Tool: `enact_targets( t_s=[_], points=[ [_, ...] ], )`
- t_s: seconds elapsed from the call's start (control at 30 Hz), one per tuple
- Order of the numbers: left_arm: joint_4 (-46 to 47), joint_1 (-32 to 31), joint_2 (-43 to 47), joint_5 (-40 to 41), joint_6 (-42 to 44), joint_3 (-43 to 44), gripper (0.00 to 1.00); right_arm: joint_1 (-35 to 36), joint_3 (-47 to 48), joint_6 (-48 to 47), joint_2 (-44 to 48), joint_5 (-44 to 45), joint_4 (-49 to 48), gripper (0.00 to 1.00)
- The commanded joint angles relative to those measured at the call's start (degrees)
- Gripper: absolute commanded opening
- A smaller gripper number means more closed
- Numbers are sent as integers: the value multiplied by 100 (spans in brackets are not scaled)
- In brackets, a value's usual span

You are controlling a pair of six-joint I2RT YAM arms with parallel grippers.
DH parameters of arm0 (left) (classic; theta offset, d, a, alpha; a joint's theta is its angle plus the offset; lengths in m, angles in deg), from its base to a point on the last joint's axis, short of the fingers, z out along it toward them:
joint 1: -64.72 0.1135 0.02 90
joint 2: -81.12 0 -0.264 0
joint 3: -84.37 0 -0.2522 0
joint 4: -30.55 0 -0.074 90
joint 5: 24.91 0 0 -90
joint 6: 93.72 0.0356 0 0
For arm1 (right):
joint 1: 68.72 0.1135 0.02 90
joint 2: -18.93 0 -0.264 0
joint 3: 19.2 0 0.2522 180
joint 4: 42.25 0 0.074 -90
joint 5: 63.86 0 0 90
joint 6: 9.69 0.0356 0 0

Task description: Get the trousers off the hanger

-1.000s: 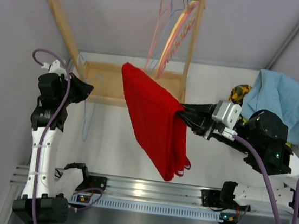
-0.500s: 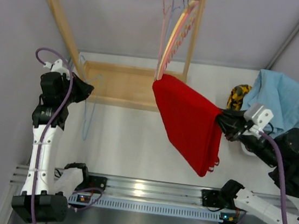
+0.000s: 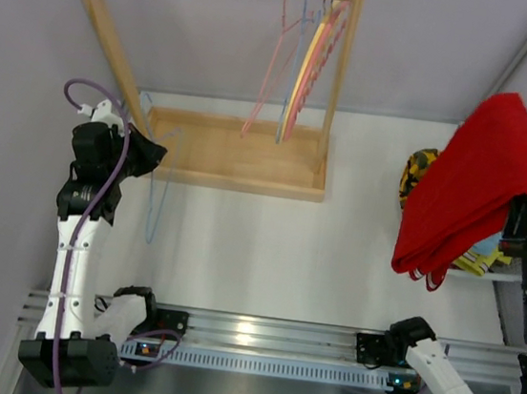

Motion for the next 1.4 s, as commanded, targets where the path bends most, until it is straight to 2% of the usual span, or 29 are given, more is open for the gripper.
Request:
enact_targets(
  t_s=[0.0, 0.07, 0.3, 0.33, 0.37, 0.5, 0.57, 0.63, 0.67, 0.87, 0.97, 1.1, 1.2, 1.37],
  points=[
    [367, -23, 106, 32, 30, 276, 0, -525, 657, -81, 44, 1445, -845, 0],
    [359, -23, 107, 32, -5, 302, 0, -693, 710, -318, 62, 1755, -766, 0],
    [359, -23, 133, -21, -49, 363, 0, -1168, 518, -1503, -281, 3827, -580, 0],
    [350, -23, 133, -21, -49, 372, 0, -1195, 325, -1958, -246, 3944, -1042, 0],
    [350, -32, 142, -21, -49, 381, 0, -1204, -68, -2136, -194, 4006, -1256, 0],
    [359, -23, 238, -12, 3, 346, 0, -1309, -633, -2777, -44, 4032, -1836, 0],
    [359, -23, 308, -3, 3, 320, 0, -1327, -1141, -3130, 0, 4015, -2652, 0],
    [359, -23, 344, -38, 3, 293, 0, -1327, -1581, -3499, -43, 4024, -3049, 0],
    [359, -23, 387, -56, -23, 302, 0, -1327, -1740, -3596, -105, 3946, -3477, 0],
    [359, -23, 545, -144, 12, 442, 0, -1371, -2577, -4045, -780, 3568, -4588, 0],
    [359, -23, 651, -153, 56, 539, 0, -1686, -2455, -3485, -1289, 3208, -4327, 0],
    [367, -23, 801, -249, 83, 653, 0, -3115, -2033, -2554, -2046, 2068, -3895, 0],
    [429, -32, 845, -381, 65, 741, 0, -3663, -1707, -2428, -2644, 1399, -3850, 0],
    [648, -23, 731, -882, -31, 943, 0, -3823, -1259, -2358, -3653, 738, -3877, 0]
  ],
)
